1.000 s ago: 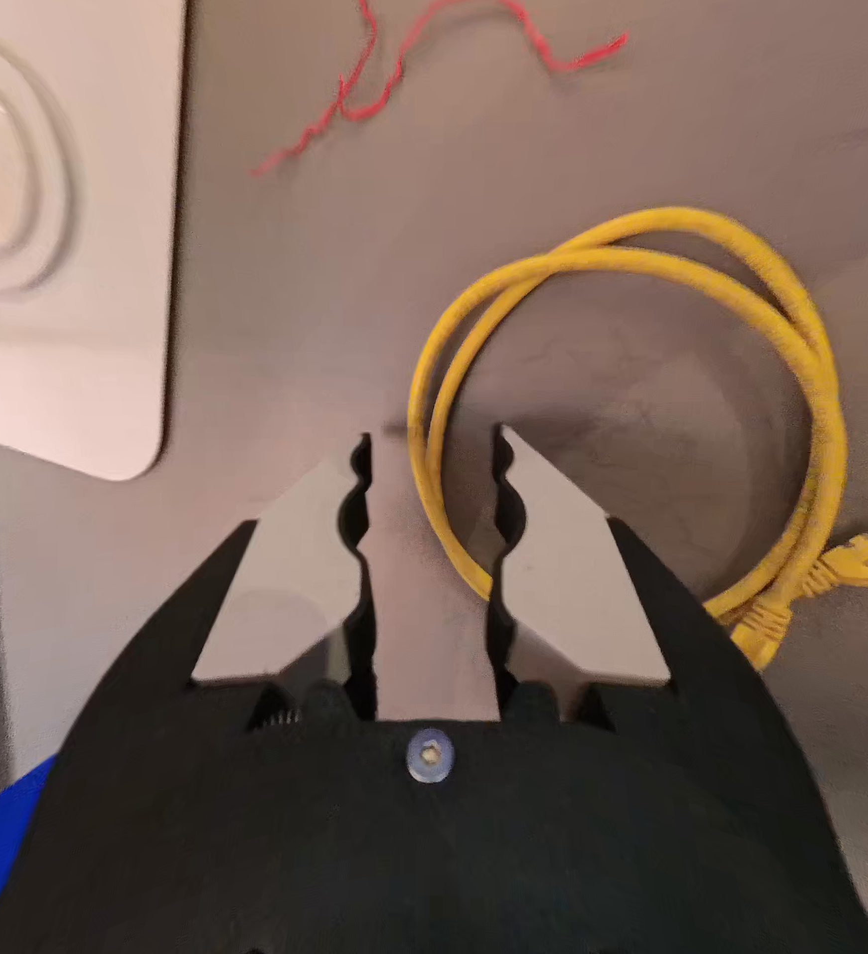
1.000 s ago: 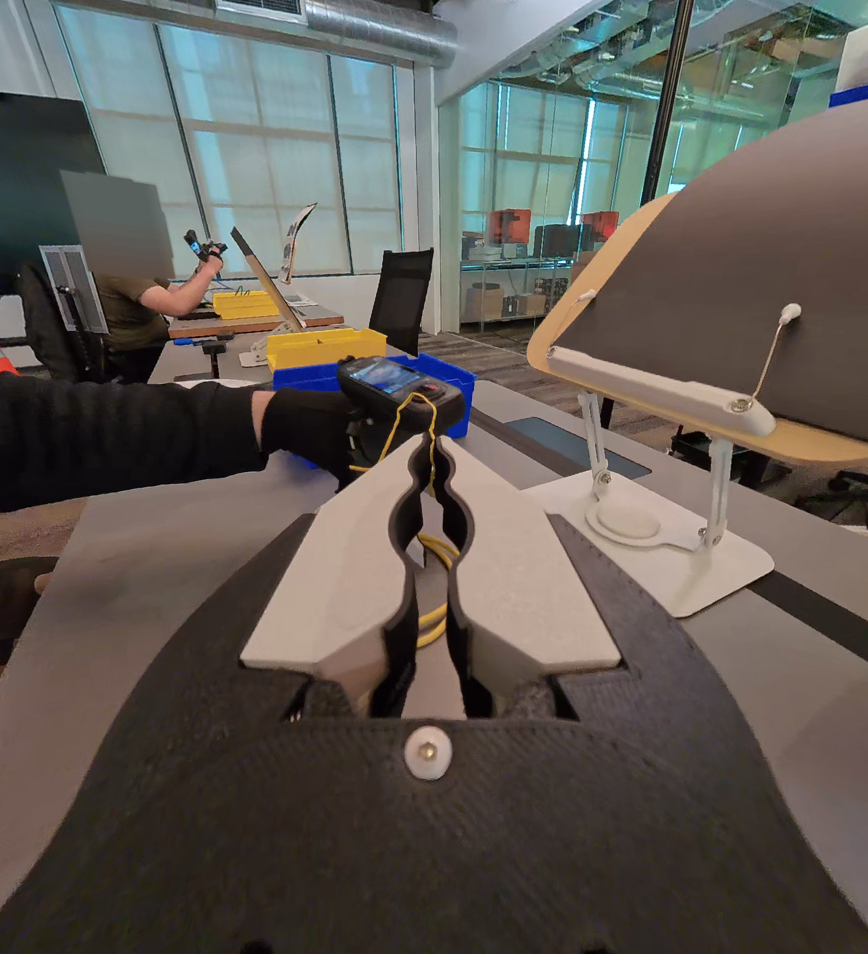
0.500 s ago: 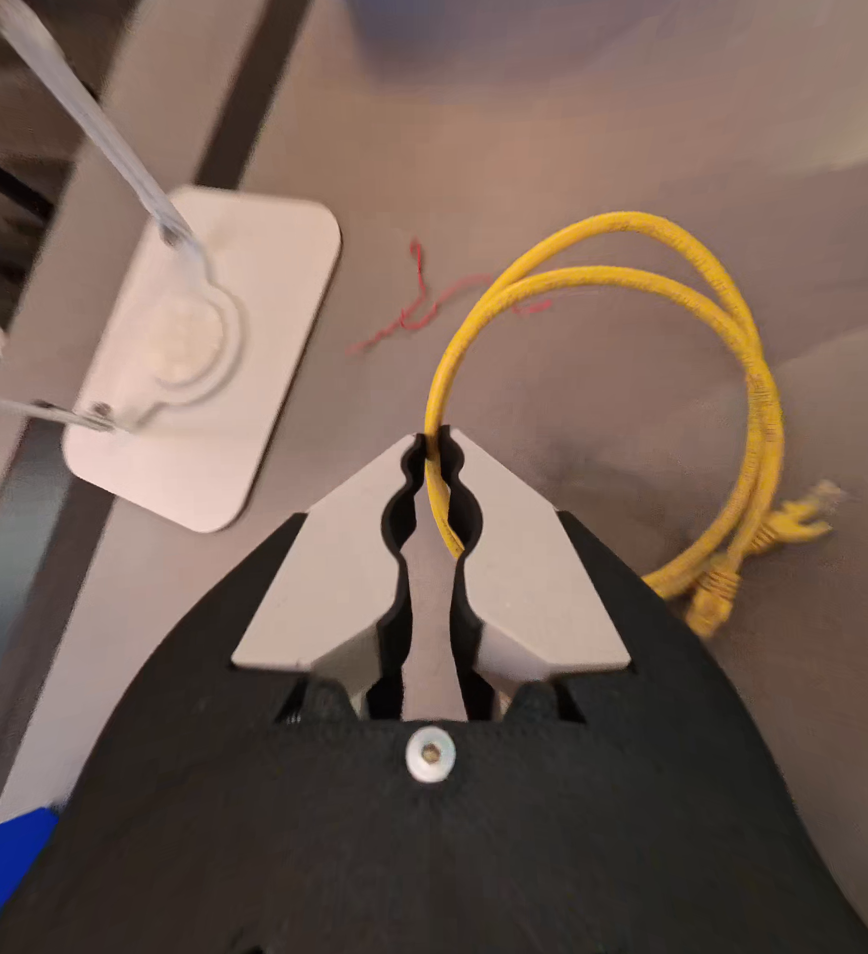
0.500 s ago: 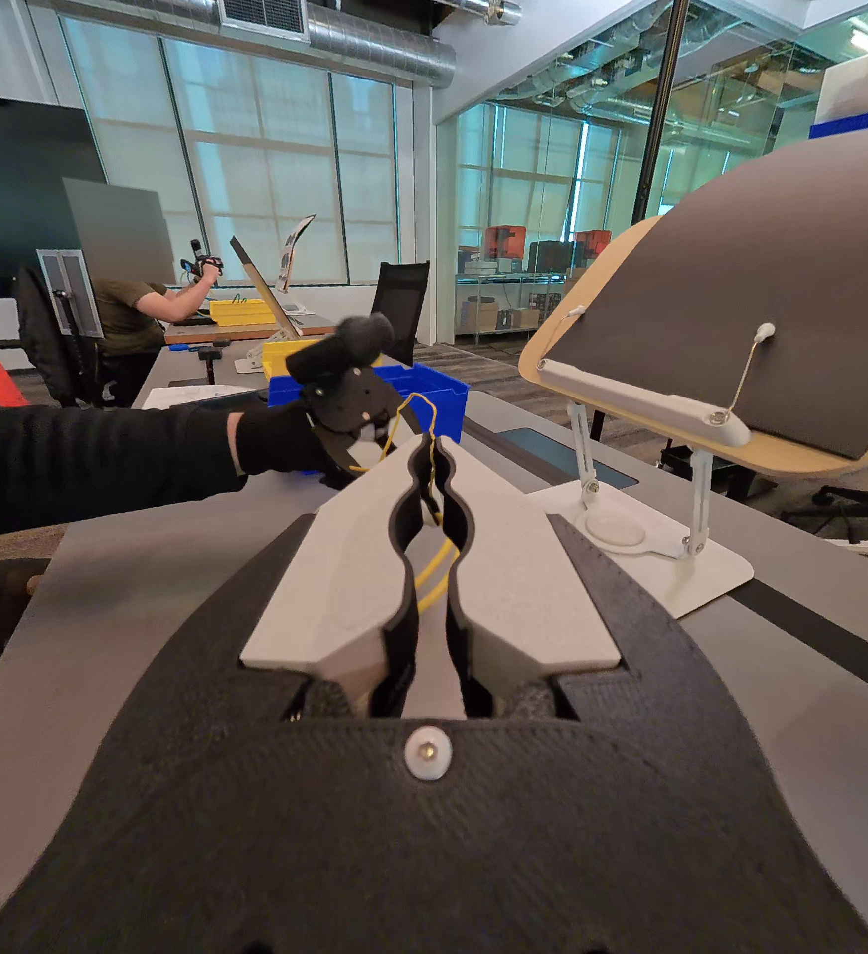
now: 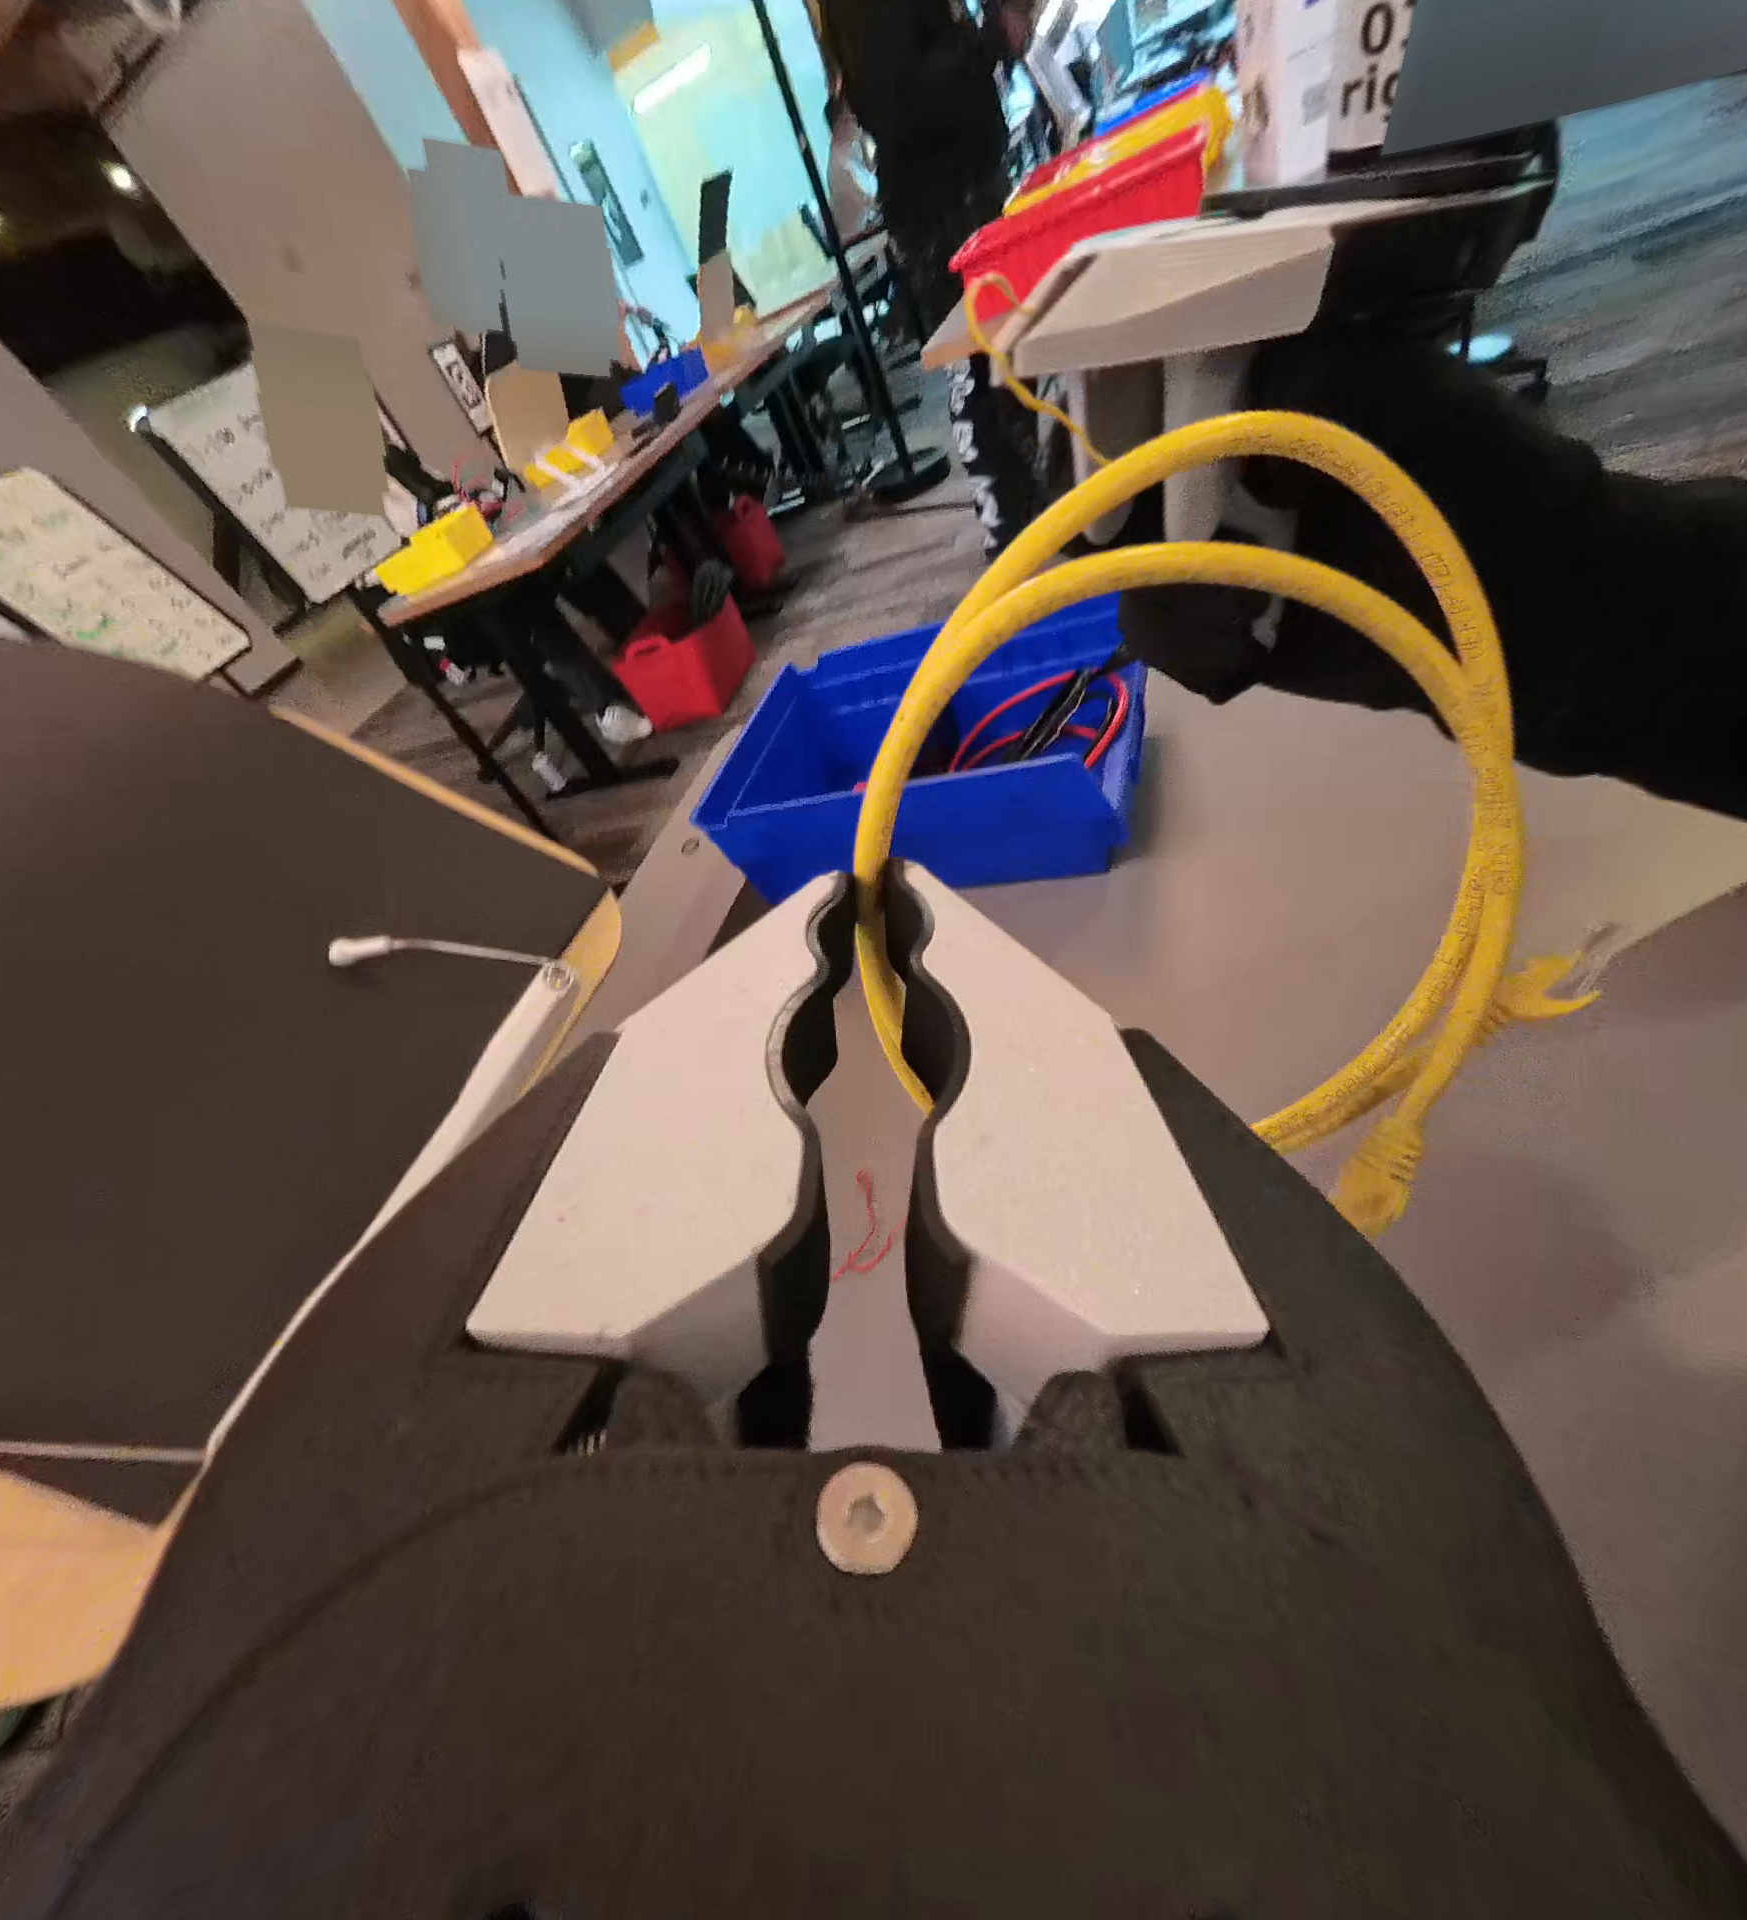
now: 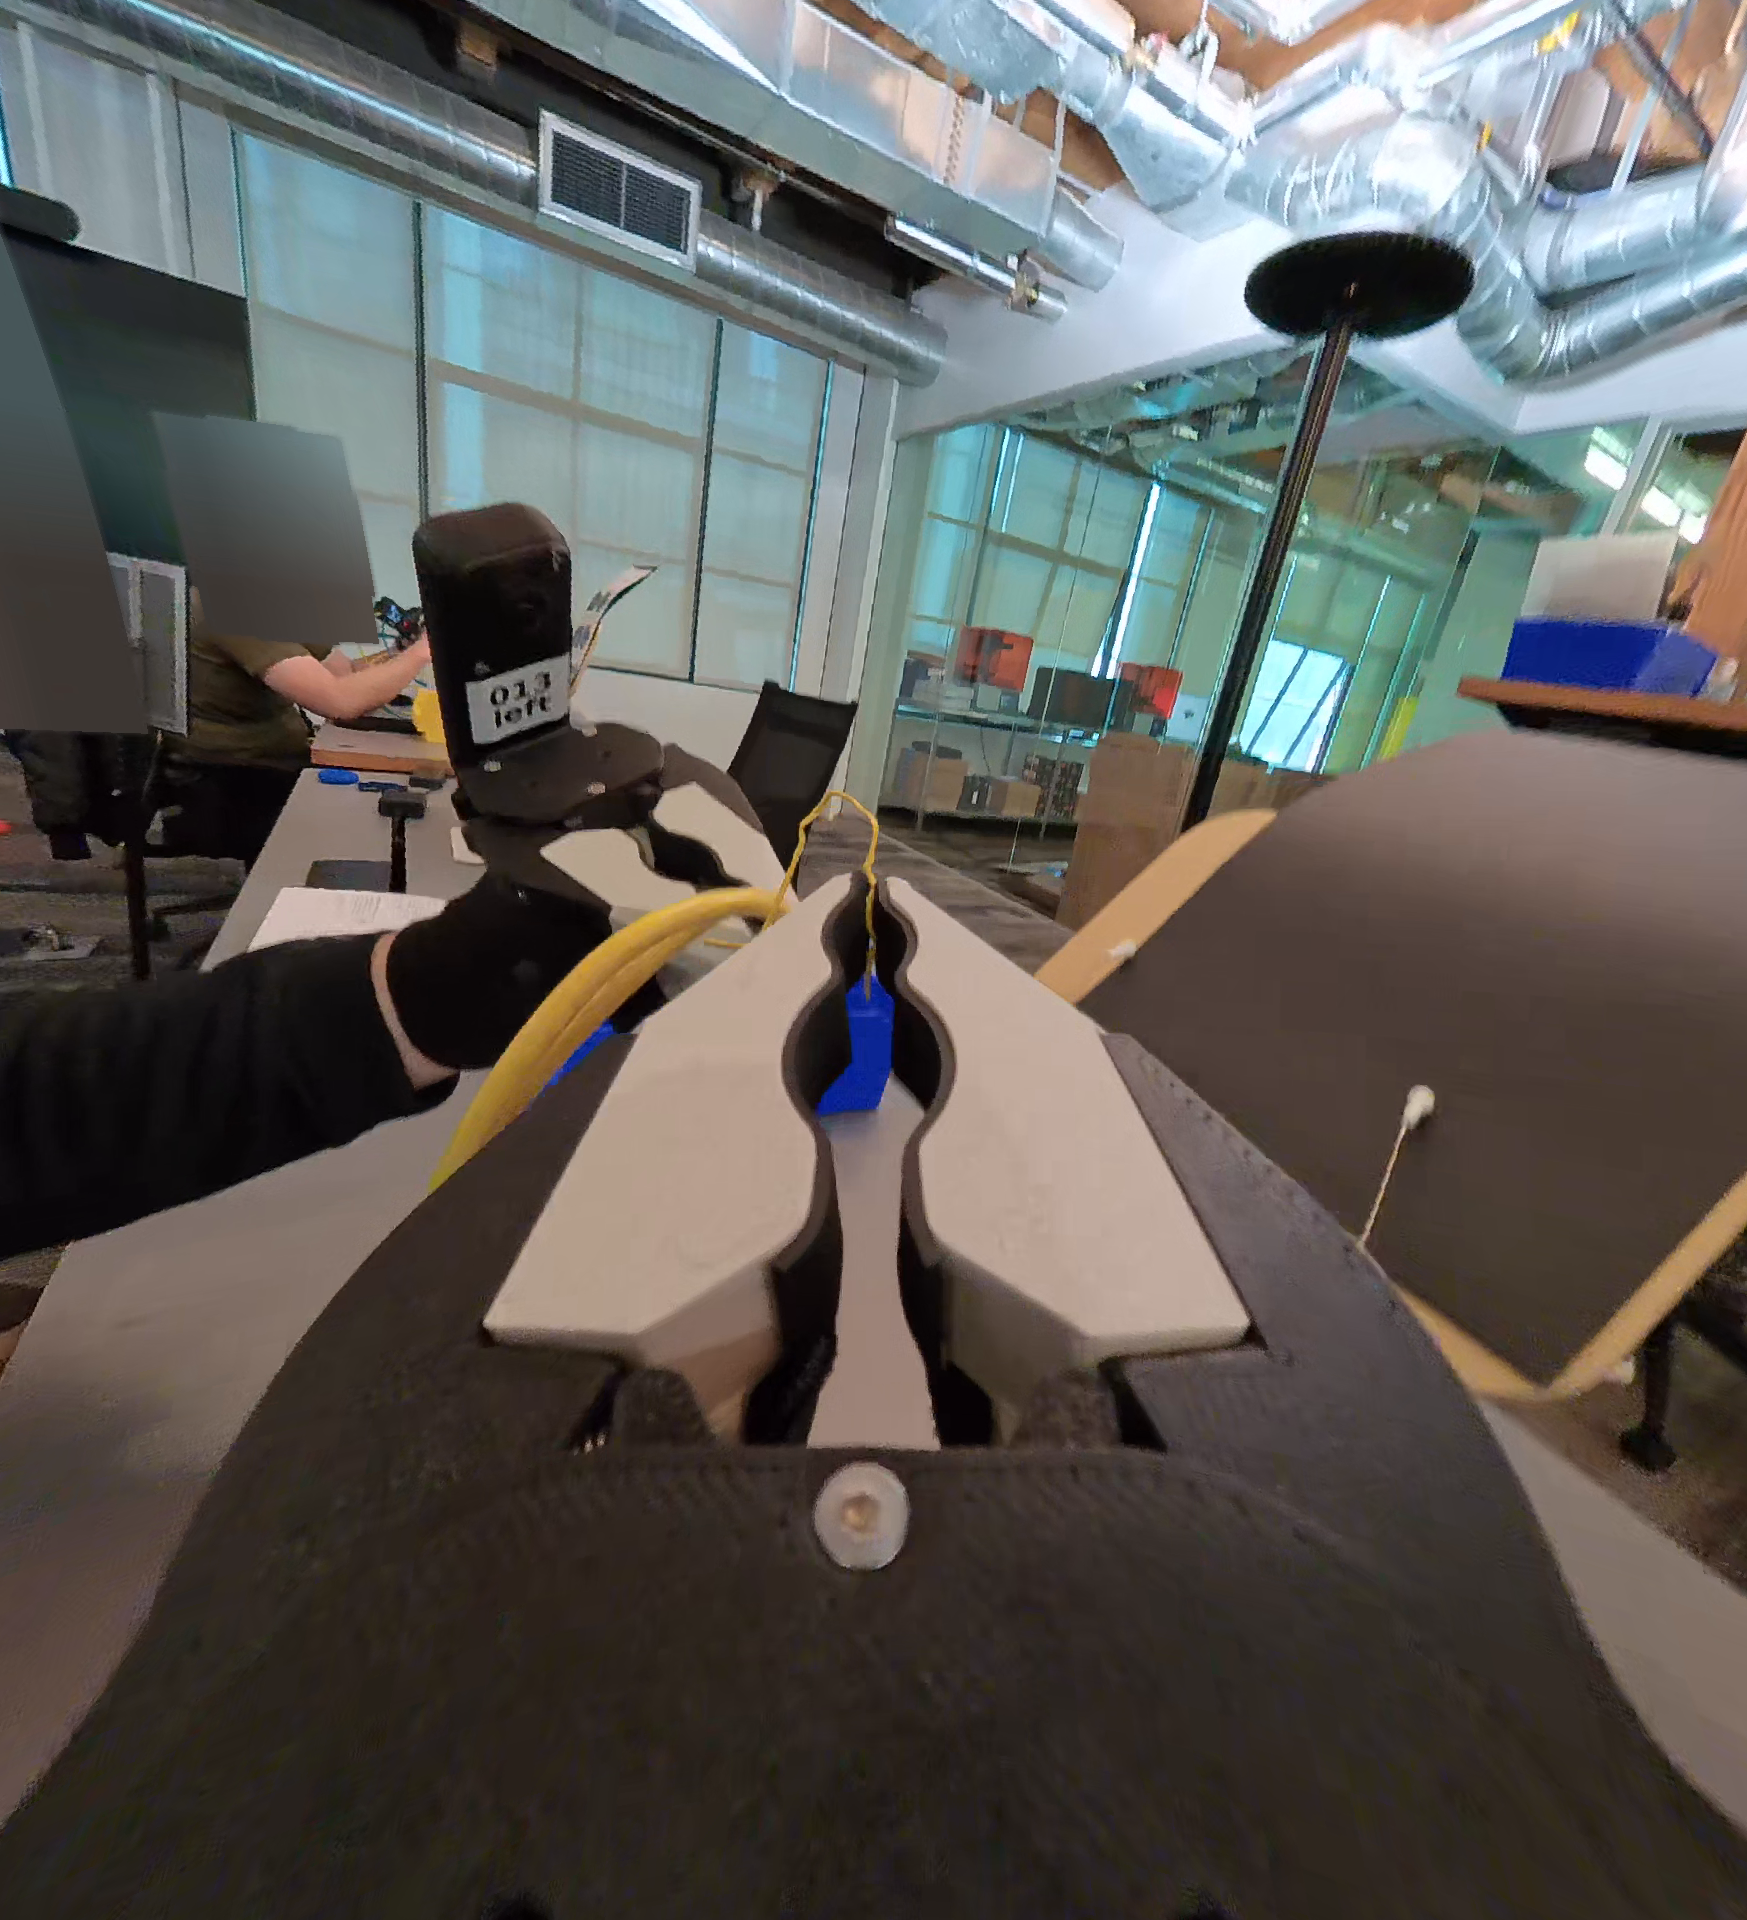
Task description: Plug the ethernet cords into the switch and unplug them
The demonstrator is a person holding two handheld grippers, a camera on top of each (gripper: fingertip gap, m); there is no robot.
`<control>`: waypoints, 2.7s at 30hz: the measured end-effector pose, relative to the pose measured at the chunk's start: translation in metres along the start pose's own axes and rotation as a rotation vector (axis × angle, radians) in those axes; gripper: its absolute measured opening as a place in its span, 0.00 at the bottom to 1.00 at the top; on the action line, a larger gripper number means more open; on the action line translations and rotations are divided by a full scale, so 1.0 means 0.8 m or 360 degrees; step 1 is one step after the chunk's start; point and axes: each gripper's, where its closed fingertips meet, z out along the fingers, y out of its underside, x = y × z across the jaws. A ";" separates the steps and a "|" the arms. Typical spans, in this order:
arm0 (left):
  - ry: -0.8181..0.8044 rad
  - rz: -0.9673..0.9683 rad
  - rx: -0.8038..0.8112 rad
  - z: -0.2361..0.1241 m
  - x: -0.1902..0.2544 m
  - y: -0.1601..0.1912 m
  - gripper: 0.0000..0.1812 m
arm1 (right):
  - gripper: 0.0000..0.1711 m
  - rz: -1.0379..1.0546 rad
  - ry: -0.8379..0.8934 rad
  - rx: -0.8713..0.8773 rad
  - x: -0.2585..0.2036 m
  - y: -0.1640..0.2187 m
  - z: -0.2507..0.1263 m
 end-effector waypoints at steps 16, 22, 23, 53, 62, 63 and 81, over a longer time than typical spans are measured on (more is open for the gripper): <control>-0.0093 0.0193 0.0172 0.001 0.009 -0.074 0.01 | 0.00 -0.0221 -0.0030 -0.0027 -0.027 -0.026 0.018; -0.0149 0.0236 0.0209 -0.002 0.003 -0.090 0.02 | 0.00 -0.0162 -0.0076 0.0010 -0.031 -0.027 0.019; -0.0152 0.0241 0.0211 -0.002 0.003 -0.092 0.02 | 0.00 -0.0158 -0.0078 0.0016 -0.030 -0.027 0.019; -0.0471 0.0412 -0.0103 -0.007 -0.046 -0.097 0.01 | 0.27 -0.0008 0.0452 -0.0176 0.039 -0.011 -0.069; -0.0434 0.0465 -0.0152 -0.001 -0.039 -0.091 0.02 | 0.28 -0.0121 0.0348 -0.0153 0.018 -0.033 -0.070; -0.0398 0.0461 -0.0120 -0.001 -0.034 -0.096 0.02 | 0.28 -0.0154 0.0343 -0.0161 0.020 -0.032 -0.068; -0.0425 0.0610 -0.0152 0.016 -0.018 -0.106 0.01 | 0.45 0.0210 -0.0056 -0.0037 -0.014 -0.012 0.033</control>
